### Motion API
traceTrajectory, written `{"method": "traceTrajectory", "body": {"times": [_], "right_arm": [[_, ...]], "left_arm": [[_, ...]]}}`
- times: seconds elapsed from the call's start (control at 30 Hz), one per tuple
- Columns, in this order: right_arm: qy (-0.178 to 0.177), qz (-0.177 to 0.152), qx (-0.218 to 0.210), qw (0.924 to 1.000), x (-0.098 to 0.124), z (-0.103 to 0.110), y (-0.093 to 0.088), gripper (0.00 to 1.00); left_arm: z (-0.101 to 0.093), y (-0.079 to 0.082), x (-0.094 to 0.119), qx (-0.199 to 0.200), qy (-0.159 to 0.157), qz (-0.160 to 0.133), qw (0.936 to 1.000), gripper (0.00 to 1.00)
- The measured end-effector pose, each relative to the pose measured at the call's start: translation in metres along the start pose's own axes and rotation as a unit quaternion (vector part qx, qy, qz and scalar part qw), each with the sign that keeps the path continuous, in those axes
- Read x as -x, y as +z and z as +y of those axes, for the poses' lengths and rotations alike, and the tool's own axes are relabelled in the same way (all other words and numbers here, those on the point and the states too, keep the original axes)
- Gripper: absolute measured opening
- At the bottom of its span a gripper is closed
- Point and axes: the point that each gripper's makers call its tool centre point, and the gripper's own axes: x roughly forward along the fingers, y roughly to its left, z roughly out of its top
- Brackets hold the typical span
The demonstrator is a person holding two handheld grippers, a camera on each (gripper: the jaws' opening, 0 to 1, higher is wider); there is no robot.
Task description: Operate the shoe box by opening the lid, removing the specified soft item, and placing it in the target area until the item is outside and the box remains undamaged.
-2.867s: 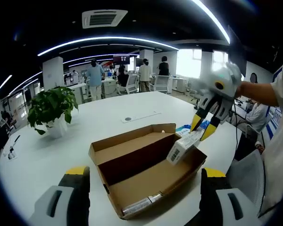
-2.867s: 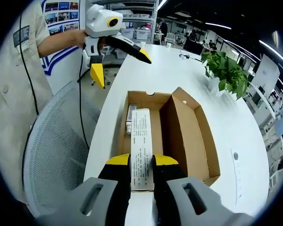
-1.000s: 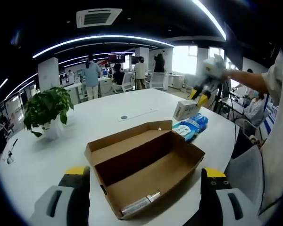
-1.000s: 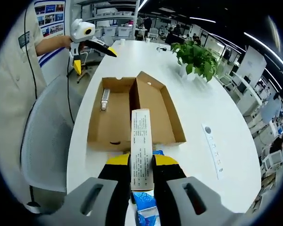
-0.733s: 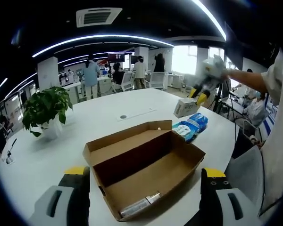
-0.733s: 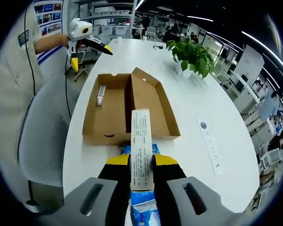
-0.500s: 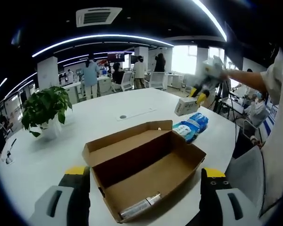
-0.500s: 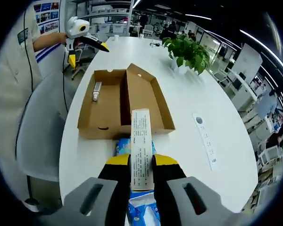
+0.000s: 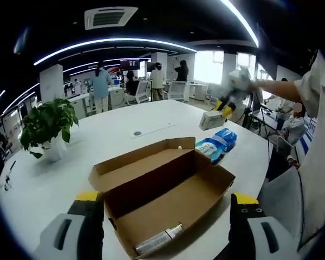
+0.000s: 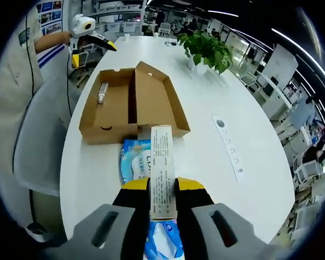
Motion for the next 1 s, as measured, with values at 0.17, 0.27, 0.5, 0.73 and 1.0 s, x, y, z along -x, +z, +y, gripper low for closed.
{"method": "traceTrajectory", "body": {"times": [0.17,0.27,0.5,0.73,1.0], "right_arm": [[0.001,0.009,-0.004,0.9999,-0.001,-0.01,-0.013,0.15],[0.003,0.019,-0.004,0.9998,-0.003,-0.016,-0.023,0.15],[0.005,0.039,-0.013,0.9991,-0.006,-0.03,-0.044,0.15],[0.005,0.061,-0.015,0.998,-0.012,-0.044,-0.067,0.15],[0.008,0.087,-0.006,0.9962,-0.02,-0.055,-0.093,0.15]], "left_arm": [[-0.007,-0.001,-0.003,-0.011,-0.012,0.007,0.9999,0.99],[-0.009,0.001,-0.004,-0.011,-0.015,0.004,0.9998,0.99],[-0.009,-0.001,-0.009,-0.02,-0.017,0.016,0.9995,0.99],[-0.007,0.0,-0.011,-0.023,-0.017,0.017,0.9994,0.99],[-0.003,-0.007,-0.014,-0.029,-0.02,0.03,0.9989,0.99]]}}
